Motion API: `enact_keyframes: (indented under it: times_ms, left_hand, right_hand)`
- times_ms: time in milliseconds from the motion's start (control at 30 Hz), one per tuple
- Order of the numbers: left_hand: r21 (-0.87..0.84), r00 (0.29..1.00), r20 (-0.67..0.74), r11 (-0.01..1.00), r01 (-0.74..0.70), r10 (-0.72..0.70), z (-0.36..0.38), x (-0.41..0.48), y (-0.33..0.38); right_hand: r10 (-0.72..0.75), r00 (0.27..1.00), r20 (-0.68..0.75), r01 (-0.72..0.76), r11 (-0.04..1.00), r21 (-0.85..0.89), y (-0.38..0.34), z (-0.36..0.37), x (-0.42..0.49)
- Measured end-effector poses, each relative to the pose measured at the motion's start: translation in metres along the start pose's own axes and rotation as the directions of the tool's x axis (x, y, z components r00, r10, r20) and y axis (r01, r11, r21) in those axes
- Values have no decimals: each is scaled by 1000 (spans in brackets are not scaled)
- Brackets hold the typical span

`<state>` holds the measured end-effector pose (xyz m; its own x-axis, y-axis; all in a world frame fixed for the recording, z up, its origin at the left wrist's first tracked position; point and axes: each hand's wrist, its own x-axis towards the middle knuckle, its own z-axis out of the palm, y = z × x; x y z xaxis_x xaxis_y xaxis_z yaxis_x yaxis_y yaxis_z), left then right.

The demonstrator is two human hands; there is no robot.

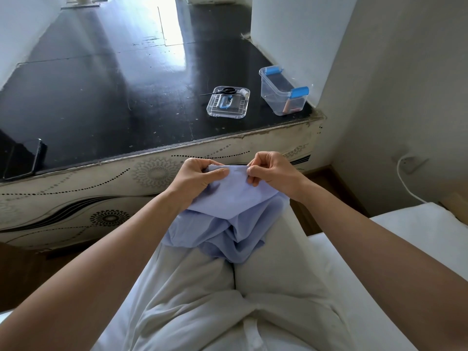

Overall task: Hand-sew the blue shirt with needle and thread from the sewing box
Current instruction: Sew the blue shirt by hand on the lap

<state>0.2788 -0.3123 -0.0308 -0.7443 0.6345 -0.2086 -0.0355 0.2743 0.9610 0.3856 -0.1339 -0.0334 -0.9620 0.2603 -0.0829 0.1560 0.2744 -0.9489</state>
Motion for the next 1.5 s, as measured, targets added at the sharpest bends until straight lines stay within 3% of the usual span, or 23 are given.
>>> enact_keyframes:
  times_ms: [500, 900, 1500]
  left_hand:
    - [36, 998, -64, 999, -11, 13, 5, 2, -1]
    - [76, 998, -46, 997, -34, 37, 6, 2, -1]
    - [-77, 985, 175, 997, 23, -9, 4, -1, 6]
  right_hand:
    - [-48, 995, -89, 41, 996, -79, 4, 4, 0]
    - [-73, 997, -20, 71, 994, -89, 7, 0, 0]
    - [-86, 981, 172, 79, 996, 45, 7, -14, -5]
